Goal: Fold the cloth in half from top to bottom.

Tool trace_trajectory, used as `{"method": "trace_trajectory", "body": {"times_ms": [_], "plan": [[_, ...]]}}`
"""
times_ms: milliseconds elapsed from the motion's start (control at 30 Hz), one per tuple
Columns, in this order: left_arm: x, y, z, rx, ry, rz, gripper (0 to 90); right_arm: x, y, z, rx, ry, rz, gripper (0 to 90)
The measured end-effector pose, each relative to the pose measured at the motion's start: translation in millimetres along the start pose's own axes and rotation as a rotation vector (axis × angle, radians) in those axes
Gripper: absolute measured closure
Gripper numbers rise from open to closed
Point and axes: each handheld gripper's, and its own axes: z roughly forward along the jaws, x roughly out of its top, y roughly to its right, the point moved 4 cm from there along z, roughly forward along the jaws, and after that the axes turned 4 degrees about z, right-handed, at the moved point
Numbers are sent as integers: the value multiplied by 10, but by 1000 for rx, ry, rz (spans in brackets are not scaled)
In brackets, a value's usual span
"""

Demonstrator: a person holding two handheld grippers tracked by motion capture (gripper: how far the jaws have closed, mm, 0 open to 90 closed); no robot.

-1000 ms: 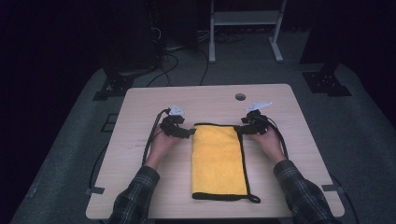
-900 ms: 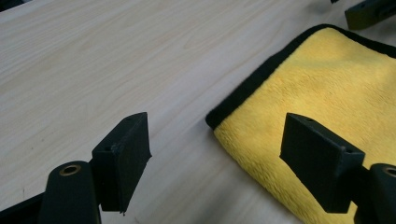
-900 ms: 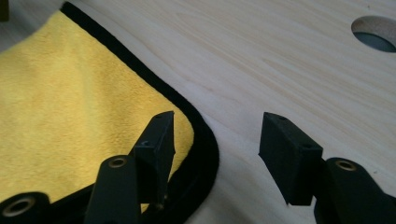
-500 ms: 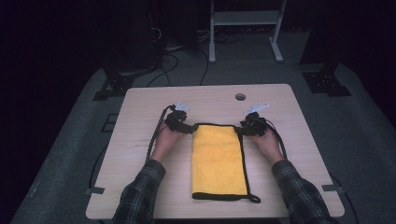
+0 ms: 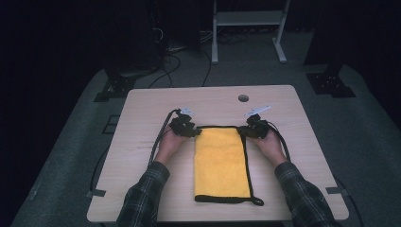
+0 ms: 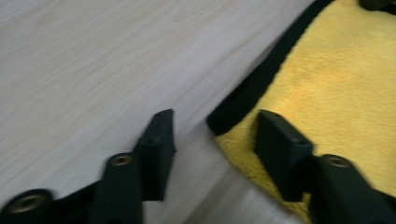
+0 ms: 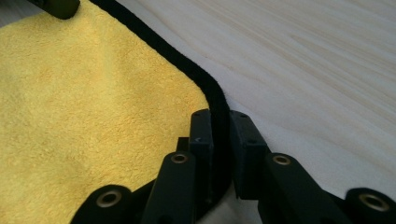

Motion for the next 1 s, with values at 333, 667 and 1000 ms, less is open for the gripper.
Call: {"method": "trace_trajectory", "body": {"times_ms": [333,667,1000], "plan": [[51,68,-38,-9,-14,7,810,35,-28,-2,-36,-1,-18,833],[458,-61,-387,79,87,49,811,418,41,-203,-72,84,-19,834],[522,-22,-653,58,145,32,810,623,-34,-492,-28,180,-28,834]]}}
